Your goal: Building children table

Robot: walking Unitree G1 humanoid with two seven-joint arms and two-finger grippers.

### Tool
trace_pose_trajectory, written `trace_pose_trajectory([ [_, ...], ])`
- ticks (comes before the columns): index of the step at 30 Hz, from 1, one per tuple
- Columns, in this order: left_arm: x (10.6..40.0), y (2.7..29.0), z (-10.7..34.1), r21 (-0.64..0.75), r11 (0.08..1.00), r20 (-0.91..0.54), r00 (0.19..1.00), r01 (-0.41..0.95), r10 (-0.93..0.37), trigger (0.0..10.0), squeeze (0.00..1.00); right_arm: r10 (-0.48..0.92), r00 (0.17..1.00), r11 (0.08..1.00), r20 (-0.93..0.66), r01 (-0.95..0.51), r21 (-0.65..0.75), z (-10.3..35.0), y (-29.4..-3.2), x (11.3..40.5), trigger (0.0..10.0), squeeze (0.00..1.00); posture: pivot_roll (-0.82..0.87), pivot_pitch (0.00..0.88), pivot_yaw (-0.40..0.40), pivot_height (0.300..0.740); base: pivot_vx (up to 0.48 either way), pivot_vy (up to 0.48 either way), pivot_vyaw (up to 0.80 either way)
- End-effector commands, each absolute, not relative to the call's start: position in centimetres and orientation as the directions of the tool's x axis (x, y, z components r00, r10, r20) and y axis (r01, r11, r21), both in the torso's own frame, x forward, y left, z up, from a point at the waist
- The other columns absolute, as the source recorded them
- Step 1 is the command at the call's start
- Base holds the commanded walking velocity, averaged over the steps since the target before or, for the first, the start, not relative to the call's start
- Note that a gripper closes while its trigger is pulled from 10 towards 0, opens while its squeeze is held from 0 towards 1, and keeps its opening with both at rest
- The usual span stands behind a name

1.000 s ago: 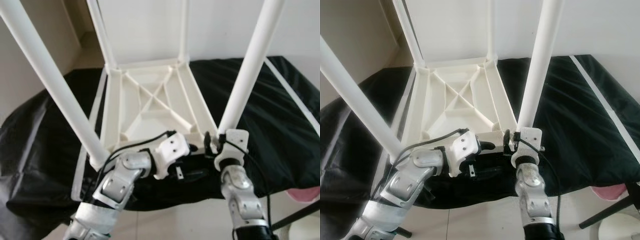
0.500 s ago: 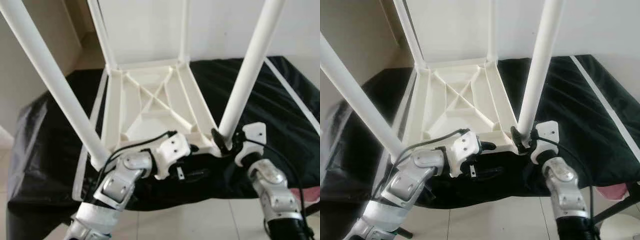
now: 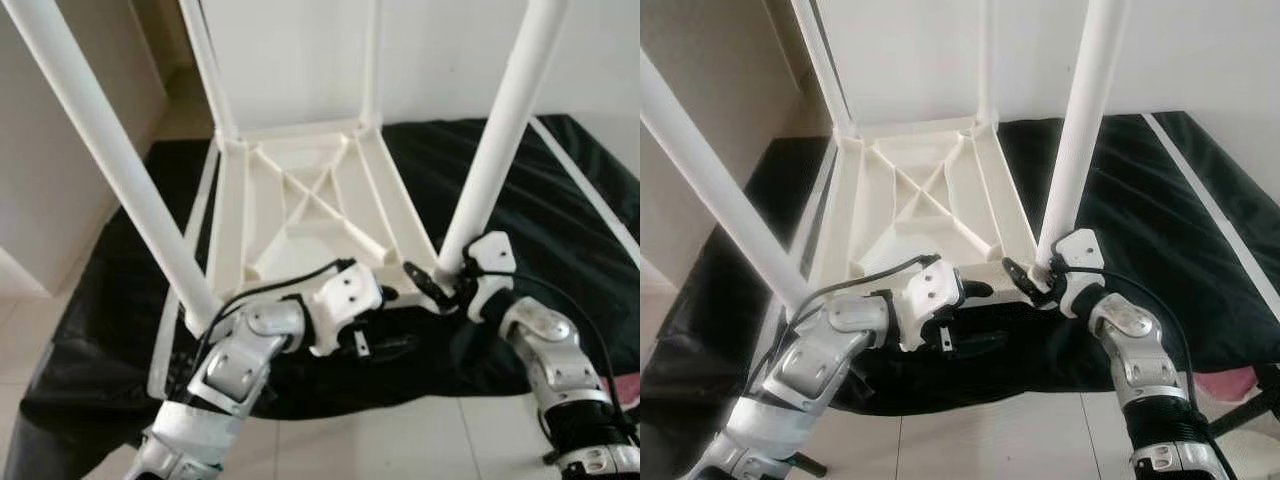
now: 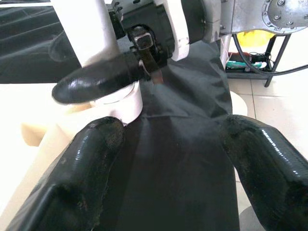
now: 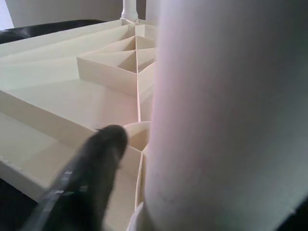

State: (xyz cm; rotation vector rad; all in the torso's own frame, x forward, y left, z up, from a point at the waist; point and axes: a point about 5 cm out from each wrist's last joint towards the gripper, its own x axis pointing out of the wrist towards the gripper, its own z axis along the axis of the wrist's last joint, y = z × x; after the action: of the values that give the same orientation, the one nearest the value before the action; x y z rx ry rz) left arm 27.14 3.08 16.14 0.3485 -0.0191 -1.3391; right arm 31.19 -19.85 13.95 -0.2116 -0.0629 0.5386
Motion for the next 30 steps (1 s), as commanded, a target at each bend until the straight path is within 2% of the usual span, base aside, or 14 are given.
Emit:
trace_pose_trajectory([
  [1,27.2,3.4,16.0,0.255,0.212,-0.184,0.263,0.943,-0.947,10.0,0.0,0.534,0.846,0.824,-0.013,-0.523,-0.218,13.6,-19.9,31.1,0.0,0.0,-0.07,0.012,0.049,0.74,0.0,0.0,0.0],
  [11,27.1,3.7,15.9,0.252,0.233,-0.184,0.282,0.939,-0.941,10.0,0.0,0.536,0.844,0.828,-0.018,-0.53,-0.181,12.8,-19.8,30.4,0.0,0.0,-0.06,0.021,0.041,0.74,0.0,0.0,0.0],
  [12,27.0,3.7,15.8,0.247,0.233,-0.187,0.282,0.941,-0.941,10.0,0.0,0.519,0.855,0.841,-0.014,-0.513,-0.172,12.7,-19.3,30.3,10.0,0.0,-0.06,0.024,0.041,0.74,0.0,0.0,0.0],
  [19,26.9,3.7,15.5,0.239,0.231,-0.193,0.28,0.943,-0.94,10.0,0.0,0.406,0.914,0.901,0.001,-0.4,-0.168,12.5,-18.0,29.9,10.0,0.0,-0.07,0.031,0.041,0.74,0.0,0.0,0.0],
  [22,26.9,3.7,15.4,0.237,0.234,-0.193,0.282,0.943,-0.94,10.0,0.0,0.251,0.968,0.964,0.008,-0.249,-0.097,12.4,-17.1,29.5,10.0,0.0,-0.07,0.033,0.041,0.74,0.0,0.0,0.0],
  [23,26.9,3.7,15.4,0.237,0.234,-0.193,0.282,0.943,-0.94,10.0,0.0,0.251,0.968,0.964,0.008,-0.249,-0.097,12.4,-17.1,29.5,10.0,0.0,-0.07,0.033,0.041,0.74,0.0,0.0,0.0],
  [28,27.0,3.6,15.5,0.235,0.236,-0.189,0.283,0.943,-0.94,10.0,0.0,0.067,0.998,0.998,0.004,-0.067,-0.009,12.1,-16.6,29.4,10.0,0.0,-0.07,0.031,0.042,0.74,0.0,0.0,0.0],
  [30,27.1,3.5,15.6,0.24,0.242,-0.18,0.288,0.94,-0.941,10.0,0.0,-0.059,0.998,0.998,0.001,0.059,0.033,12.0,-16.0,29.3,10.0,0.0,-0.07,0.031,0.043,0.74,0.0,0.0,0.0],
])
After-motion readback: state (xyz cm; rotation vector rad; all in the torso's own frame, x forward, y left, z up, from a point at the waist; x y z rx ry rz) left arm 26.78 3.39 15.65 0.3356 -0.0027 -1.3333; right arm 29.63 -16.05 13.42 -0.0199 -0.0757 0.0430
